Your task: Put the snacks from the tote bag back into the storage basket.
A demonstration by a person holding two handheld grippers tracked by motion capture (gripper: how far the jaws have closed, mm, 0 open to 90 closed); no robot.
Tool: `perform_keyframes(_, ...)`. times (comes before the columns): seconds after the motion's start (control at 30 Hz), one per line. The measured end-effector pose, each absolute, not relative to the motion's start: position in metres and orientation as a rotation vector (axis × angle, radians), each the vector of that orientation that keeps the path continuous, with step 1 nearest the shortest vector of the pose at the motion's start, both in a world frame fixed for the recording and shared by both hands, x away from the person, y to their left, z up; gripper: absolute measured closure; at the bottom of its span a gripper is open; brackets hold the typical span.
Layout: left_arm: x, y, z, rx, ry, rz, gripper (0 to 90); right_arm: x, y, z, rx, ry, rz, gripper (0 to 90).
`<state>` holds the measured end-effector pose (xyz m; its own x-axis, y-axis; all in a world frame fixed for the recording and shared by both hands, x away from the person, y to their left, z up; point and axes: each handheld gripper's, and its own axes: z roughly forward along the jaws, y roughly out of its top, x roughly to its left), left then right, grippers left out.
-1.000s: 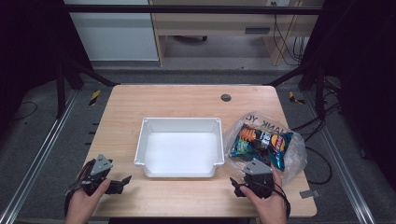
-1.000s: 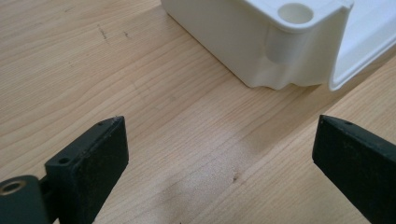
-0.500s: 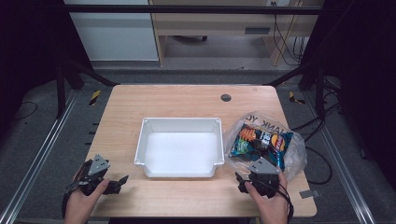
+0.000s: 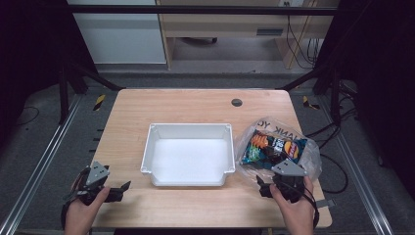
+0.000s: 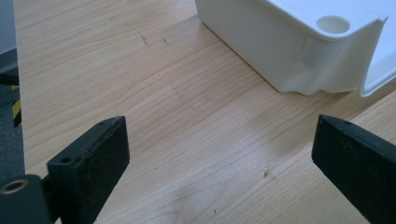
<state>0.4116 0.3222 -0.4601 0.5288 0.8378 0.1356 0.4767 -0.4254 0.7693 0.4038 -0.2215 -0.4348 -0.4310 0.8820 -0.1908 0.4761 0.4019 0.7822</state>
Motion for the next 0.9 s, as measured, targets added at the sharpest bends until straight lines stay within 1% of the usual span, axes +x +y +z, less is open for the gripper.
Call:
perform_keyframes(0.1,0.412,0.323,-0.46,2.078,1.068,0.689,3.8,0.406,-0.226,-0.433,1.161,2.06,0.87,8.0)
perform_keyframes(0.17,0.412,0.325,-0.461,2.081,1.075,0.721,3.7,0.41,-0.232,-0.43,1.196,2.051,0.864,7.9)
perform_keyframes(0.3,0.413,0.326,-0.461,2.076,1.079,0.712,3.7,0.415,-0.238,-0.426,1.233,2.035,0.853,7.8)
perform_keyframes(0.57,0.415,0.319,-0.465,2.104,1.059,0.714,3.6,0.426,-0.242,-0.407,1.182,2.069,0.82,7.3)
perform_keyframes(0.9,0.417,0.315,-0.466,2.109,1.053,0.735,3.4,0.453,-0.256,-0.383,1.118,2.16,0.786,8.1)
